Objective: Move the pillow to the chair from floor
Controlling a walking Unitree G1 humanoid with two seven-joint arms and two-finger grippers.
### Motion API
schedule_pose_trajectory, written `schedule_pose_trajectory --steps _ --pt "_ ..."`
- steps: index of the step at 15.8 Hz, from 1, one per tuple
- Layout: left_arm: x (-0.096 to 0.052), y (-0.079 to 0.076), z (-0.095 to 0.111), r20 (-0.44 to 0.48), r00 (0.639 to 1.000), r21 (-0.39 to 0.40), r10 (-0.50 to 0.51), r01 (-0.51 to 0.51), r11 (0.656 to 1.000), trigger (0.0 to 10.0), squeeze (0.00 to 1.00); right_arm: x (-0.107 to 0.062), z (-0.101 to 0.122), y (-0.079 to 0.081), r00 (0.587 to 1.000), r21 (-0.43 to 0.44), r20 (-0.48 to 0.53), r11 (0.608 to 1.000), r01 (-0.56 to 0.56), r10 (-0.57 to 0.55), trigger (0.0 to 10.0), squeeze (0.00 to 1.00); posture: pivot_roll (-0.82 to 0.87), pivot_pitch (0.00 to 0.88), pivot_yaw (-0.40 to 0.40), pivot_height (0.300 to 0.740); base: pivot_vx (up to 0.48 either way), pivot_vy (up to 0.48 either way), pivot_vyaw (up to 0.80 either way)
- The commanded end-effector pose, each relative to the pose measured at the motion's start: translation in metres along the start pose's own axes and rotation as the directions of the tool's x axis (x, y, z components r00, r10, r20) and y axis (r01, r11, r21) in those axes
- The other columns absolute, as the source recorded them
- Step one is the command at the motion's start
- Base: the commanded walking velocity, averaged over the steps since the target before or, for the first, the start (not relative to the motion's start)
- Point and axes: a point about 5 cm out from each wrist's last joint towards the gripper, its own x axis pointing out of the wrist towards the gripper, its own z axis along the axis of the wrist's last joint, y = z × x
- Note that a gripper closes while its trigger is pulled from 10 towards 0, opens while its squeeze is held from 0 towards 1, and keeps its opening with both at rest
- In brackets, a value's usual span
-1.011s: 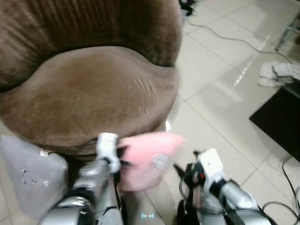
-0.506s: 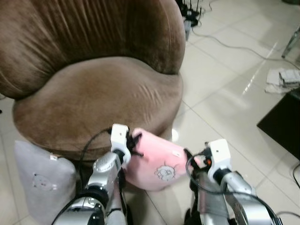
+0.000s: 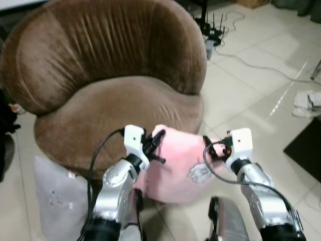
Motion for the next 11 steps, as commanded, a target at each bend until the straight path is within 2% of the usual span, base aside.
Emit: schedule_pose_trajectory --steps 1,2,4,7,9,10,11 --pt "0.000 -0.001 0.015 0.055 0.998 0.060 -0.003 0.000 0.998 0.0 0.00 0.001 0.001 -0.003 1.000 0.004 0.007 1.000 0.014 -0.014 10.0 0.00 0.03 0.000 0.055 0.644 0.000 0.000 0.00" --pt "-0.003 0.000 0.030 0.093 0.995 0.099 0.028 -0.038 0.994 0.0 0.00 0.003 0.008 -0.005 0.999 0.011 0.029 1.000 0.024 -0.024 10.0 0.00 0.04 0.000 0.047 0.654 0.000 0.000 0.00" --pt "-0.003 0.002 0.079 0.235 0.967 0.132 0.096 -0.130 0.983 0.0 0.00 0.003 0.032 0.002 0.994 0.048 0.105 0.999 -0.013 0.007 10.0 0.00 0.05 0.000 0.035 0.673 0.000 0.000 0.00" --pt "-0.005 0.006 0.108 0.315 0.942 0.173 0.119 -0.181 0.968 0.0 0.00 0.005 0.045 0.013 0.988 0.062 0.145 0.996 -0.059 0.049 10.0 0.00 0.04 0.000 0.046 0.693 0.000 0.000 0.00" --pt "-0.009 0.007 0.135 0.346 0.935 0.242 0.080 -0.171 0.955 0.0 0.00 0.009 0.062 0.021 0.981 0.038 0.179 0.996 -0.083 0.075 10.0 0.00 0.04 0.000 0.051 0.713 0.000 0.000 0.00" --pt "-0.017 0.007 0.134 0.306 0.949 0.266 0.072 -0.158 0.951 0.0 0.00 0.011 0.076 0.020 0.978 0.049 0.203 0.997 -0.064 0.053 10.0 0.00 0.04 0.000 0.051 0.728 0.000 0.000 0.00" --pt "-0.019 0.007 0.131 0.291 0.954 0.267 0.073 -0.155 0.951 0.0 0.00 0.012 0.078 0.019 0.977 0.058 0.209 0.997 -0.059 0.046 10.0 0.00 0.04 0.000 0.056 0.733 0.000 0.000 0.00"
